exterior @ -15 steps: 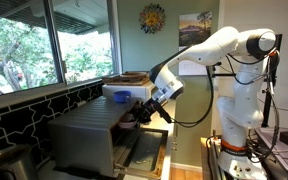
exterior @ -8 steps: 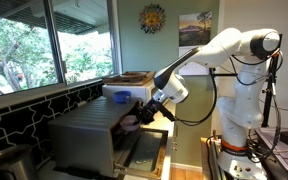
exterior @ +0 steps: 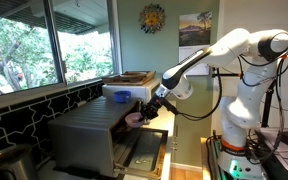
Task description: Remove the purple bowl from the oven and pour the liquid from the bowl into the blue mug then set the bowl on top of the oven
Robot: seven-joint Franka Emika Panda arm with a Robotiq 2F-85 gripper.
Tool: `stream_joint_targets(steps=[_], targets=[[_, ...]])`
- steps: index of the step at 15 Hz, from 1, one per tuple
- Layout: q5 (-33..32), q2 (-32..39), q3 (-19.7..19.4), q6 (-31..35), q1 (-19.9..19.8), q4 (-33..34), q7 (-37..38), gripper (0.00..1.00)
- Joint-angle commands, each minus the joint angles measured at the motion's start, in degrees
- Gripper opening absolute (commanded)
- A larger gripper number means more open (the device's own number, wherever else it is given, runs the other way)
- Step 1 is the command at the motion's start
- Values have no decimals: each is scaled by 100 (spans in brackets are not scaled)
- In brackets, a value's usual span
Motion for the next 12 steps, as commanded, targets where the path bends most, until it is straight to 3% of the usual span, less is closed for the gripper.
stream_joint_targets(steps=[1,2,3,6,12], targets=[[-28,-52,1,-29,-22,-23,13,17],[-44,-85,6,-38,-29,-47,22,17],[-47,-101,11,-39,-30,-66,26,4],[-366,-220,-25,-208,-195,-44,-29,4],[-1898,-593,-206,-1252,-776,-65,97,4]])
